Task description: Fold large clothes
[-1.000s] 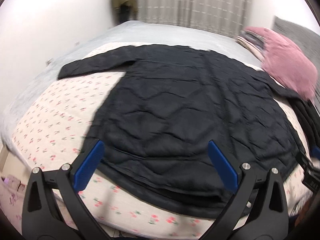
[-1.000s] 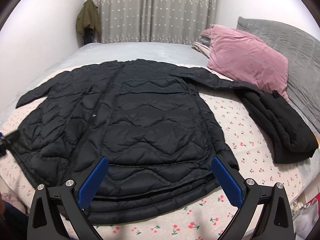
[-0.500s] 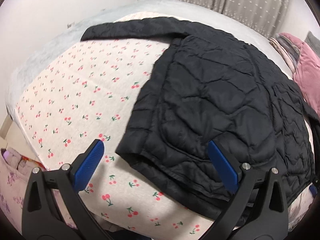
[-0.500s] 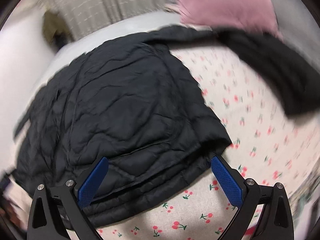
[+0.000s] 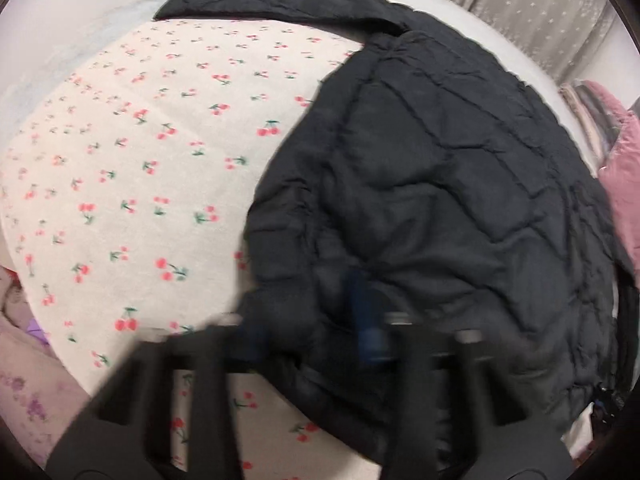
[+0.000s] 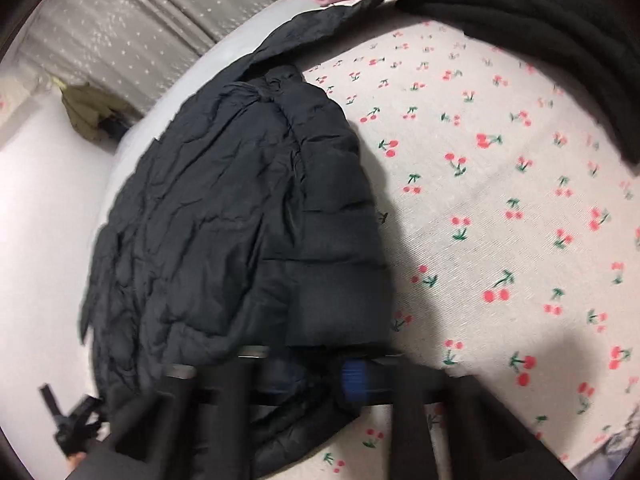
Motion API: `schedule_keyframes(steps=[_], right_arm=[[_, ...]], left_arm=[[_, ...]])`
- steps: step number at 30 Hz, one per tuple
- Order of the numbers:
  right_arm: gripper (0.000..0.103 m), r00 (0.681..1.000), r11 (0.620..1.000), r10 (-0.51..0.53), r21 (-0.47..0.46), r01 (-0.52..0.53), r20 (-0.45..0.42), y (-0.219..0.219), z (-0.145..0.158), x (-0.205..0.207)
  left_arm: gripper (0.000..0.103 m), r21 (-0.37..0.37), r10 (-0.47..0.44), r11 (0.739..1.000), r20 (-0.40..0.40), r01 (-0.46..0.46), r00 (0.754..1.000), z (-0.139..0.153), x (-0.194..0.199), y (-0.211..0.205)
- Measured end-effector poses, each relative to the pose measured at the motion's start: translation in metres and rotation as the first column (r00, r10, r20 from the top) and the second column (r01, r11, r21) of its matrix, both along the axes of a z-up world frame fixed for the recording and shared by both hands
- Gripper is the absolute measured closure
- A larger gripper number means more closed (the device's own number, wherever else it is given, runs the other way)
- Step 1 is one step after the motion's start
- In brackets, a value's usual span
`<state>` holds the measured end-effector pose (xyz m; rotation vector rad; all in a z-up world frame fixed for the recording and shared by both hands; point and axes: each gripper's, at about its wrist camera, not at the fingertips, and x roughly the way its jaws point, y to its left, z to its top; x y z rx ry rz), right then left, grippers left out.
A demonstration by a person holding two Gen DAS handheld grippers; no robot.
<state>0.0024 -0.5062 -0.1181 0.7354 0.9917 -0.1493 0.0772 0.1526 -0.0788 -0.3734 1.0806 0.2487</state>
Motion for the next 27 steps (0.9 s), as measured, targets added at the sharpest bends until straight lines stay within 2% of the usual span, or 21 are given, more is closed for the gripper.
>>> schedule_keyframes(steps=[3, 6, 8, 10, 13, 16, 19, 21, 23, 26, 27], right_arm=[[0.096, 0.996, 0.998, -0.052, -0.024, 0.054, 0.077, -0.008, 0.014, -0.012], [0.098, 0.980, 0.989, -0.099, -0.095, 0.117, 0.173, -0.015, 0.040, -0.029], [0.098, 0.979, 0.983, -0.105, -0.132, 0.129, 0.172, -0.017, 0.046, -0.033], [0.098, 0.980, 0.984, -0.116, -0.115, 0.135, 0.164, -0.020, 0.045, -0.035], [0.098, 0.985, 0.988, -0.107, -0.095, 0.121, 0.138, -0.024, 0.042, -0.031], [0.094, 0.991, 0.993, -0.082, -0.078, 0.091, 0.107, -0.021, 0.035, -0.024], [0.093, 0.988, 0.992, -0.107, -0.060, 0.114, 0.107, -0.024, 0.033, -0.024], [0.085, 0.976, 0.983, -0.174, -0.031, 0.179, 0.134, -0.037, 0.034, -0.034], [0.076, 0.953, 0.964, -0.259, -0.023, 0.266, 0.161, -0.049, 0.038, -0.044], [0.070, 0.917, 0.930, -0.342, -0.067, 0.362, 0.206, -0.057, 0.047, -0.052], [0.059, 0.911, 0.925, -0.348, -0.074, 0.372, 0.221, -0.057, 0.049, -0.050]], left_arm=[[0.090, 0.013, 0.013, 1.000, 0.063, -0.014, 0.998, 0.017, -0.018, 0.002], [0.091, 0.022, -0.039, 0.999, 0.111, 0.037, 0.993, 0.030, -0.040, -0.005], [0.091, 0.066, -0.075, 0.995, 0.094, 0.069, 0.993, 0.030, -0.045, -0.014], [0.091, 0.082, -0.091, 0.993, 0.081, 0.084, 0.993, 0.027, -0.044, -0.016], [0.088, 0.062, -0.083, 0.995, 0.060, 0.080, 0.995, 0.023, -0.037, -0.010], [0.081, 0.010, -0.058, 0.998, 0.052, 0.057, 0.997, 0.020, -0.032, 0.000], [0.068, 0.018, -0.018, 1.000, 0.105, 0.016, 0.994, 0.035, -0.043, 0.006], [0.050, 0.054, 0.012, 0.998, 0.164, -0.021, 0.986, 0.051, -0.049, 0.009], [0.038, 0.100, 0.055, 0.992, 0.232, -0.080, 0.971, 0.067, -0.056, 0.015], [0.036, 0.122, 0.097, 0.983, 0.282, -0.136, 0.955, 0.079, -0.049, 0.018], [0.036, 0.116, 0.090, 0.985, 0.276, -0.126, 0.957, 0.078, -0.046, 0.016]])
